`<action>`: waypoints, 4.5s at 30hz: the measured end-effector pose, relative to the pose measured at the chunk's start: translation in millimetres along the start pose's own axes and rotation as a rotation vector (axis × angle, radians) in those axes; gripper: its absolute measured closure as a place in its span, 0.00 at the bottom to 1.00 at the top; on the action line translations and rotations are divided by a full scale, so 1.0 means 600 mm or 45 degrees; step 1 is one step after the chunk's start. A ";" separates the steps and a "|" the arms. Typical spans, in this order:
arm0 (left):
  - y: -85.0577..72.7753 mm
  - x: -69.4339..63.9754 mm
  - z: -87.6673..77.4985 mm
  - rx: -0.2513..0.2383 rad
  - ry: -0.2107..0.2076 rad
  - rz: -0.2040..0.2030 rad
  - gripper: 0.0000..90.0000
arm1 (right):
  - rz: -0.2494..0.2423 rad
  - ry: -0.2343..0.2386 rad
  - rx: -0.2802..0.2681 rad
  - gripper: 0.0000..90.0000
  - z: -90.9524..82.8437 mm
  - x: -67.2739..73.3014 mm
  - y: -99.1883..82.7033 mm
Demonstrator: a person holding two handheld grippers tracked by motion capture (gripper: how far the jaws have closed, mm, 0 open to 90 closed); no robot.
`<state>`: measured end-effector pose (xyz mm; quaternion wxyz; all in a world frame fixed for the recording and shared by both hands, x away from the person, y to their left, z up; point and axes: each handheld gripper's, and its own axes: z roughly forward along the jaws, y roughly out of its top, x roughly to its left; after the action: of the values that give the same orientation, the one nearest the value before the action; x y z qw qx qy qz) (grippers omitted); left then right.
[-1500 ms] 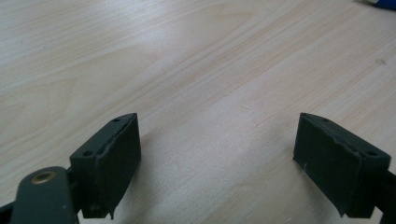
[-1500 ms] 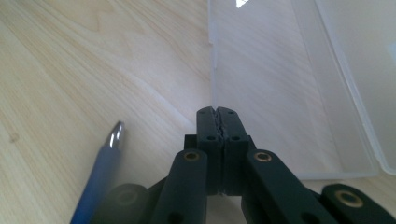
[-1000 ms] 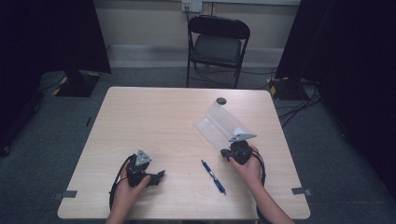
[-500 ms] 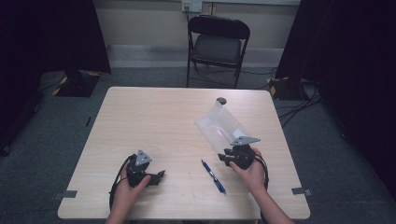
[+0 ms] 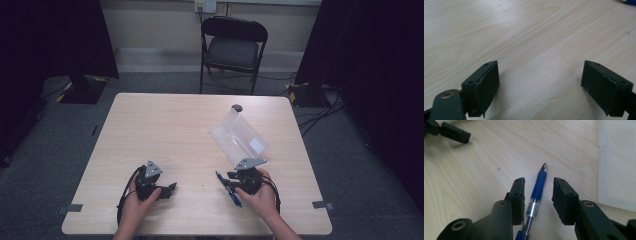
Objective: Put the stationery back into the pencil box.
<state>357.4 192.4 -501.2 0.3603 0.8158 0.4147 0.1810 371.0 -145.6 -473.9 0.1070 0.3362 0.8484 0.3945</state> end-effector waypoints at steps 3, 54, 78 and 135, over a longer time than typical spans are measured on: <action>0.000 0.000 0.000 0.000 0.000 -0.001 0.16 | 0.008 -0.006 0.025 0.70 0.010 0.003 -0.010; 0.000 0.000 0.000 0.000 0.000 -0.001 0.16 | 0.059 0.028 0.058 0.89 0.008 -0.022 0.018; 0.000 0.000 0.000 0.000 0.000 -0.001 0.16 | 0.106 -0.083 -0.029 0.89 -0.013 -0.087 0.079; -0.001 0.000 -0.001 0.005 -0.002 0.006 0.16 | 0.104 -0.197 -0.019 0.55 0.055 -0.129 0.074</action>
<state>356.6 192.6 -500.9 0.3584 0.8175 0.4131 0.1804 465.5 -155.7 -469.4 0.1586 0.3992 0.8203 0.3775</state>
